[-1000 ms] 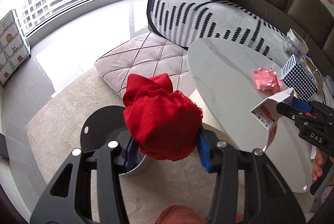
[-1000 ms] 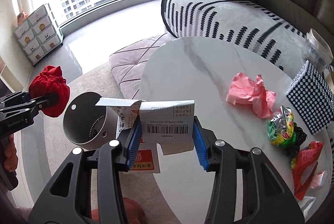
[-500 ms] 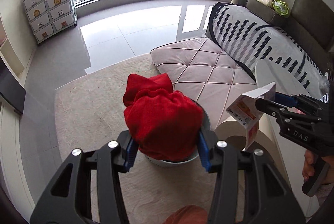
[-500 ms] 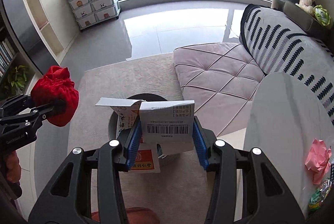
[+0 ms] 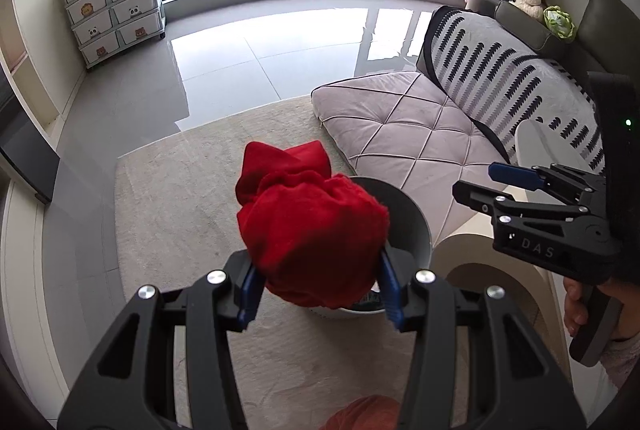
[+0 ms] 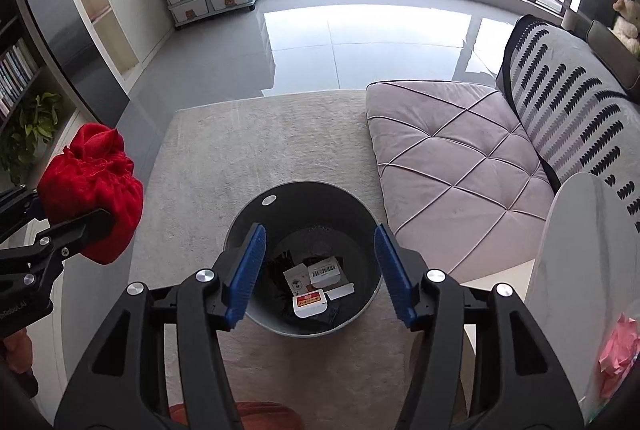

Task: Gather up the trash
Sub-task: 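Carry the red cloth and white box to the grey bin and release both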

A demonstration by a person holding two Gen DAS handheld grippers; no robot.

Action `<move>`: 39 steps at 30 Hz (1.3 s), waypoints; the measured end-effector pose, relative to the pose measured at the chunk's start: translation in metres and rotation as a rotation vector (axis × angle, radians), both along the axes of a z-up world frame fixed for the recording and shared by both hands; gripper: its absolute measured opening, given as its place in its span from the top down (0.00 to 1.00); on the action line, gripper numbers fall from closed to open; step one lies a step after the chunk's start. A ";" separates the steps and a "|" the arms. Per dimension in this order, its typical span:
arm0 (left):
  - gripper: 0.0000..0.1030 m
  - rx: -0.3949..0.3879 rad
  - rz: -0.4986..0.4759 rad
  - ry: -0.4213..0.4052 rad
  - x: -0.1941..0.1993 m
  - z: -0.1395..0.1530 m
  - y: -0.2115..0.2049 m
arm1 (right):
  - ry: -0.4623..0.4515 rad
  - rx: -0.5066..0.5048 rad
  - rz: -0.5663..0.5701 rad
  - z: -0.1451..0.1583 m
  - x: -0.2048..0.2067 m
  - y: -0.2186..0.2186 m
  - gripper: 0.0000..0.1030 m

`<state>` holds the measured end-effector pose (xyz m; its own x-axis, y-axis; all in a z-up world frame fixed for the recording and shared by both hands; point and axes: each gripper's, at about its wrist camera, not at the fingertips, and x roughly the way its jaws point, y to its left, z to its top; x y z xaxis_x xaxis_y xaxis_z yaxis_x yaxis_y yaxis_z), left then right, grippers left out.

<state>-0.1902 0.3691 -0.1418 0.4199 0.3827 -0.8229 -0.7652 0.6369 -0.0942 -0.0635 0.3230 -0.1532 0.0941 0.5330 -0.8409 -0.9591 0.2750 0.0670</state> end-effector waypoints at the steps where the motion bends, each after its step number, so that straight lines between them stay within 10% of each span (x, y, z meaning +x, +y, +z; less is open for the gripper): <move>1: 0.53 0.000 -0.006 0.000 0.002 -0.001 0.000 | -0.002 0.005 -0.005 0.002 0.001 -0.002 0.46; 24: 0.37 -0.031 -0.185 0.024 0.087 -0.028 -0.013 | -0.020 0.036 -0.197 0.025 0.046 -0.082 0.47; 39: 0.34 0.019 -0.155 -0.014 0.079 0.011 -0.016 | -0.022 0.080 -0.209 0.042 0.051 -0.095 0.47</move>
